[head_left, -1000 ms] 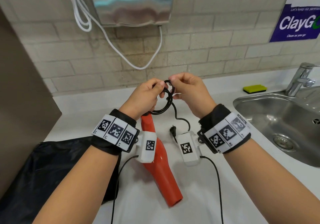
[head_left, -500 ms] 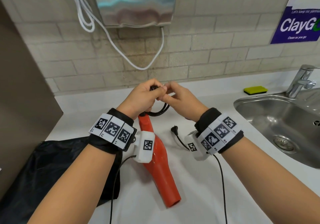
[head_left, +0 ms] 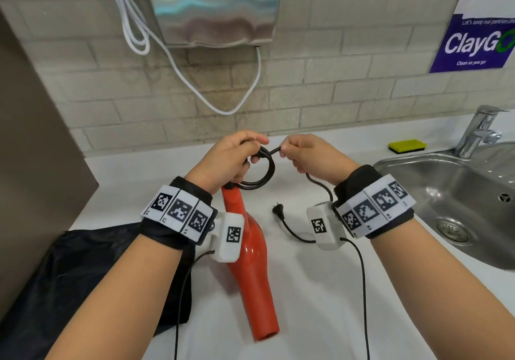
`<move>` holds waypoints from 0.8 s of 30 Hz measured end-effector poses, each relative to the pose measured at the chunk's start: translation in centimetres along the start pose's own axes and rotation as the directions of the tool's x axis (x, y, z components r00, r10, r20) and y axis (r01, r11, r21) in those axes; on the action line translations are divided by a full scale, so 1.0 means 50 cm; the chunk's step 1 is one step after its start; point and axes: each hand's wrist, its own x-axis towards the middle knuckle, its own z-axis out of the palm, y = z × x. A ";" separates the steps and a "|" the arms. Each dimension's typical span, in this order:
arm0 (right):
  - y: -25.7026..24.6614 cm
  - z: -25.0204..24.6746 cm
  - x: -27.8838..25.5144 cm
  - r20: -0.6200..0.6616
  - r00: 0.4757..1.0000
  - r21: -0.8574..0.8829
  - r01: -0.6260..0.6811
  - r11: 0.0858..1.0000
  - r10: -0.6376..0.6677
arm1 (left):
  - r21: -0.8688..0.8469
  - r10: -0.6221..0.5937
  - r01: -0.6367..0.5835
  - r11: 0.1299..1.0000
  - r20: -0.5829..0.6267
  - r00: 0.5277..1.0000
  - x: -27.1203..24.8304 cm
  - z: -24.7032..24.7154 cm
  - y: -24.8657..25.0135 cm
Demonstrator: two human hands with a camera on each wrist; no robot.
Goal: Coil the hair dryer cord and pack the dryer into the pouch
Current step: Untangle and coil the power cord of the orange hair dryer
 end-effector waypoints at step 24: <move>0.028 0.027 -0.038 -0.022 0.989 0.025 0.144 0.989 -0.143 | 0.322 0.230 -0.161 0.933 -0.188 0.955 0.027 -0.011 -0.024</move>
